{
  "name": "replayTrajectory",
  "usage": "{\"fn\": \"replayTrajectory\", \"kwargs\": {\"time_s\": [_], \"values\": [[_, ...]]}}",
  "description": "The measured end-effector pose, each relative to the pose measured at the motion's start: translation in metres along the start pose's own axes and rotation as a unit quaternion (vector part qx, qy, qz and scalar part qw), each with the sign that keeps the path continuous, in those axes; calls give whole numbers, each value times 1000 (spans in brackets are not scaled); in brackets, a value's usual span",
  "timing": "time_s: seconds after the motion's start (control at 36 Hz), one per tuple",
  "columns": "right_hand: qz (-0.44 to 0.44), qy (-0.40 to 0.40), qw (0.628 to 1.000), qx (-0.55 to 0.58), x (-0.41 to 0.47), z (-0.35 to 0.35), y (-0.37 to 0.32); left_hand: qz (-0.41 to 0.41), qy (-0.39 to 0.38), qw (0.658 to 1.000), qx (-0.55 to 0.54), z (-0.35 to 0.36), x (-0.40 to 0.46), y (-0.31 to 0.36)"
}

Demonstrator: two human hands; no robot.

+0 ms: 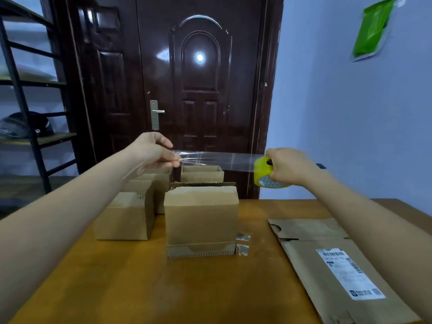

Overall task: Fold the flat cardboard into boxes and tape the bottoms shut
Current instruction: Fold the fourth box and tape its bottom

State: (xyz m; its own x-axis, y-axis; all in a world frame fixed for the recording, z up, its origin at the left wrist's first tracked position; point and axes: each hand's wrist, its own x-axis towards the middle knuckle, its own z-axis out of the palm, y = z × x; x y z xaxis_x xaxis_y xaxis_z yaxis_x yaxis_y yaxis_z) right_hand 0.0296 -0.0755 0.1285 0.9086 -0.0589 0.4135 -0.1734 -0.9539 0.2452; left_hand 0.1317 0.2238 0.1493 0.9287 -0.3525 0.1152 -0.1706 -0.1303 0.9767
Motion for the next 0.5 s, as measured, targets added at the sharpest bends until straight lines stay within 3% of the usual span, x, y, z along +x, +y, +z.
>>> {"fn": "replayTrajectory", "kwargs": {"time_s": [0.08, 0.17, 0.31, 0.5], "values": [[22, -5, 998, 59, 1, 3, 6, -10, 9, 1000, 2, -6, 2, -7], [22, 50, 995, 79, -1, 6, 9, -15, -4, 1000, 24, -6, 2, -17], [-11, 117, 991, 66, 1, -3, -1, -10, 40, 995, 96, -4, 13, -30], [-63, 204, 977, 23, 1, -14, -16, -38, 100, 991, 80, -3, 22, -31]]}}
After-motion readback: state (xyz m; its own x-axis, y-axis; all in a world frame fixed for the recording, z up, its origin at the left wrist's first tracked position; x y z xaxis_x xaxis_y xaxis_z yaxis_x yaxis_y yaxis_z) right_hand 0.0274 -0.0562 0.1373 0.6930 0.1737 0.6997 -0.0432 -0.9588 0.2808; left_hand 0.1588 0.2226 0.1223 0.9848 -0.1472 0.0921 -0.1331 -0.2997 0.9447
